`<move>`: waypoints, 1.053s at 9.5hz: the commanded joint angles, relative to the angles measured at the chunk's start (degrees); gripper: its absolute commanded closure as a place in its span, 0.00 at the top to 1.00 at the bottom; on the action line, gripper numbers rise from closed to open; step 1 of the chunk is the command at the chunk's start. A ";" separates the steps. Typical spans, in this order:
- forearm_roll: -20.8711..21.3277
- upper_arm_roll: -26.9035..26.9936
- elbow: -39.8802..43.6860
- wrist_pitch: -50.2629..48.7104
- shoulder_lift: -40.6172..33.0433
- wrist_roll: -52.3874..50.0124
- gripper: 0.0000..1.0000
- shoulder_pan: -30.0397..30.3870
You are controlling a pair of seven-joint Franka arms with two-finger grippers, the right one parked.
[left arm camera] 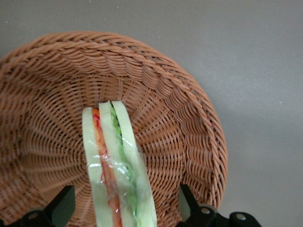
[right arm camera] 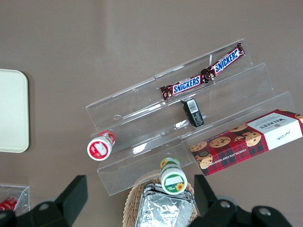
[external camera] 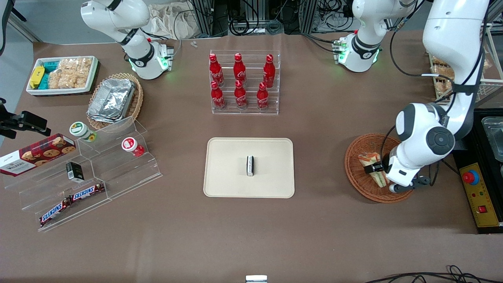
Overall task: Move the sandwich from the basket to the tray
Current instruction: 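Lower the left gripper and grasp the wrapped sandwich upright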
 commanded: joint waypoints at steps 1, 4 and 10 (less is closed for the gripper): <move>-0.28 -0.14 -3.27 3.53 -0.74 -0.84 0.95 0.38; -0.19 -0.05 -3.90 3.37 -1.09 -0.84 0.55 0.38; -0.45 -1.19 4.15 -15.47 -8.55 -2.07 0.00 -0.41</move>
